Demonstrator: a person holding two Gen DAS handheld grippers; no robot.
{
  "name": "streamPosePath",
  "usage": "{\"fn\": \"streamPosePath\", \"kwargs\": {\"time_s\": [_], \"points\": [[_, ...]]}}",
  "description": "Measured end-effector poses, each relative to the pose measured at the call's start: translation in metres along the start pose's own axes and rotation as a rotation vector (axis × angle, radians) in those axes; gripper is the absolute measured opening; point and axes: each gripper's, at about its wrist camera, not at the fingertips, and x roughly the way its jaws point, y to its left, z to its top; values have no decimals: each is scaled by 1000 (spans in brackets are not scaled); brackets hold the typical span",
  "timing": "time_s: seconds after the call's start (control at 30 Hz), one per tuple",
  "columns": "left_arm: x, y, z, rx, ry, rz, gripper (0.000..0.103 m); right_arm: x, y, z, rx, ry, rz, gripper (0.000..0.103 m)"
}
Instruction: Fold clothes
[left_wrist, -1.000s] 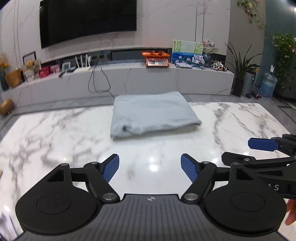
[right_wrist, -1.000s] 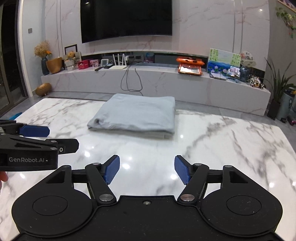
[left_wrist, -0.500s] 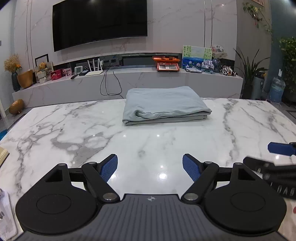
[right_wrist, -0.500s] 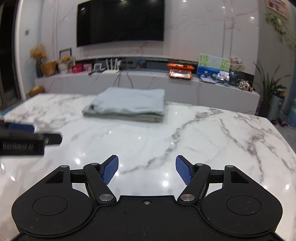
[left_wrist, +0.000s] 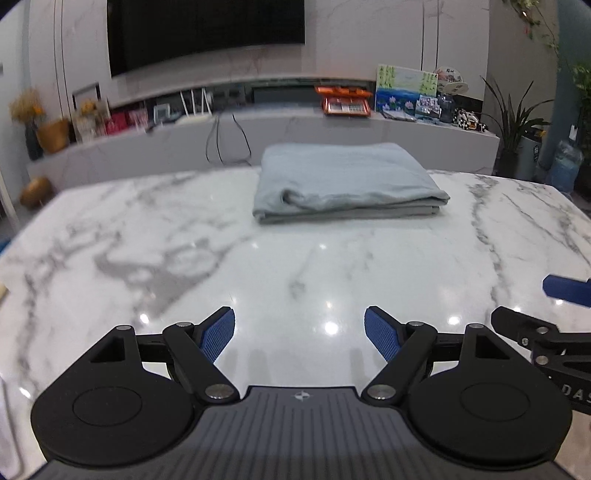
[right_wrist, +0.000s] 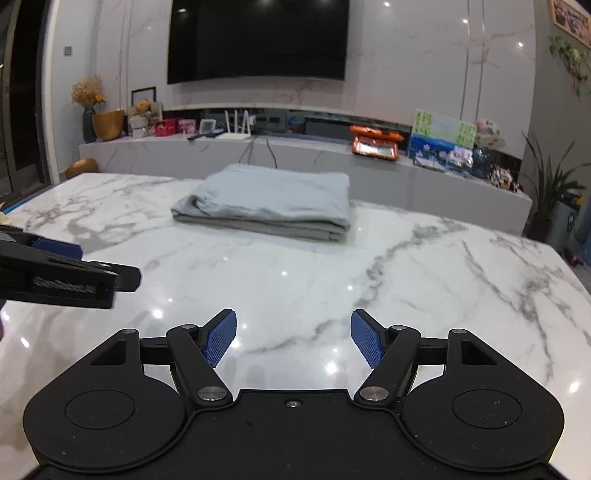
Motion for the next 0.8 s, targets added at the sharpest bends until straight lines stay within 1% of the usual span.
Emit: {"fn": "streamPosePath", "kwargs": {"time_s": [0.17, 0.47, 0.8], "points": [[-3, -5, -1, 25, -12, 24, 77, 1, -8, -2, 49, 11, -14, 68], [-1, -9, -3, 20, 1, 19, 77, -6, -2, -1, 31, -19, -1, 68], [0, -10, -3, 13, 16, 13, 77, -4, -2, -2, 37, -11, -8, 68]]}}
